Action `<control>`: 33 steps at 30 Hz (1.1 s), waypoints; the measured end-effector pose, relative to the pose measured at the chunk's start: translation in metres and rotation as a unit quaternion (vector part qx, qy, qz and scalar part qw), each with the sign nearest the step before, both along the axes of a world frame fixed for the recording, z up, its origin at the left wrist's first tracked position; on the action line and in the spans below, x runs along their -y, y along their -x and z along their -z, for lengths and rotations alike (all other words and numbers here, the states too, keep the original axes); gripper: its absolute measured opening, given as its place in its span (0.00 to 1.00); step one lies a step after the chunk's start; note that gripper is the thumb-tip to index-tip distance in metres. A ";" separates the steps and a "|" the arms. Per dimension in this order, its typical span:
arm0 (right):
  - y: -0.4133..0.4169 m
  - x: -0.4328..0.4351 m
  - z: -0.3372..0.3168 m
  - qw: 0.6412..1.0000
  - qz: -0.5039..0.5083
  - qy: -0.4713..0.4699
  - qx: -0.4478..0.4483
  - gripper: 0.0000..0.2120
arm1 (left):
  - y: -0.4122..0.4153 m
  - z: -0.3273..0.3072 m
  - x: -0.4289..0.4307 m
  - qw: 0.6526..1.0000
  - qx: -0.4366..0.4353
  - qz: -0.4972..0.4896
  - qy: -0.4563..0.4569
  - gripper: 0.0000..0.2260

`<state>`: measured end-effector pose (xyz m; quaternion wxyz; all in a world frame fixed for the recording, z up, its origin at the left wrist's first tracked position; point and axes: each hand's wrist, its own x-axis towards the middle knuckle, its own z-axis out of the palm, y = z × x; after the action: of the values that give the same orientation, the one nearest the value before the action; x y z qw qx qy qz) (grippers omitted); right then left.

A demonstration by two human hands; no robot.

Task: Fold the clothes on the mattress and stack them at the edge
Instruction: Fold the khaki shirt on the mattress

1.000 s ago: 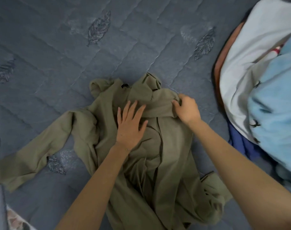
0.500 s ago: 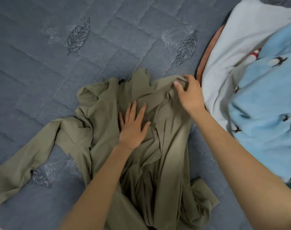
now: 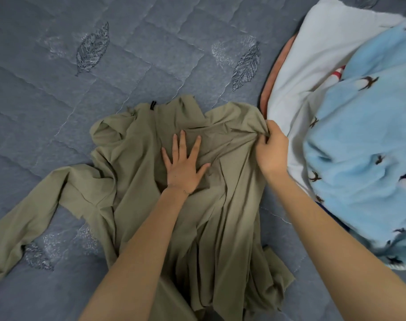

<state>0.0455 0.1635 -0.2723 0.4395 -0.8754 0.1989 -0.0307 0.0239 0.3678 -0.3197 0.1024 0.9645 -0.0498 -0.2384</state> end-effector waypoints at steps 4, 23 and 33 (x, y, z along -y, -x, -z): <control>0.012 0.007 0.001 0.995 -0.007 -0.044 -0.092 0.16 | 0.009 -0.018 0.018 0.991 0.049 -0.069 0.100 0.28; 0.087 0.036 -0.019 0.960 -0.177 -0.193 -0.101 0.23 | 0.007 -0.095 0.109 0.948 0.005 0.269 0.170 0.33; 0.109 0.075 -0.025 0.897 -0.208 -0.243 -0.305 0.34 | -0.018 -0.110 0.122 0.950 0.113 0.260 0.129 0.05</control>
<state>-0.0634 0.0889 -0.2470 0.5526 -0.7292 0.1381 0.3791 0.0422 0.2456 -0.2093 0.1543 0.9173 -0.3400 -0.1380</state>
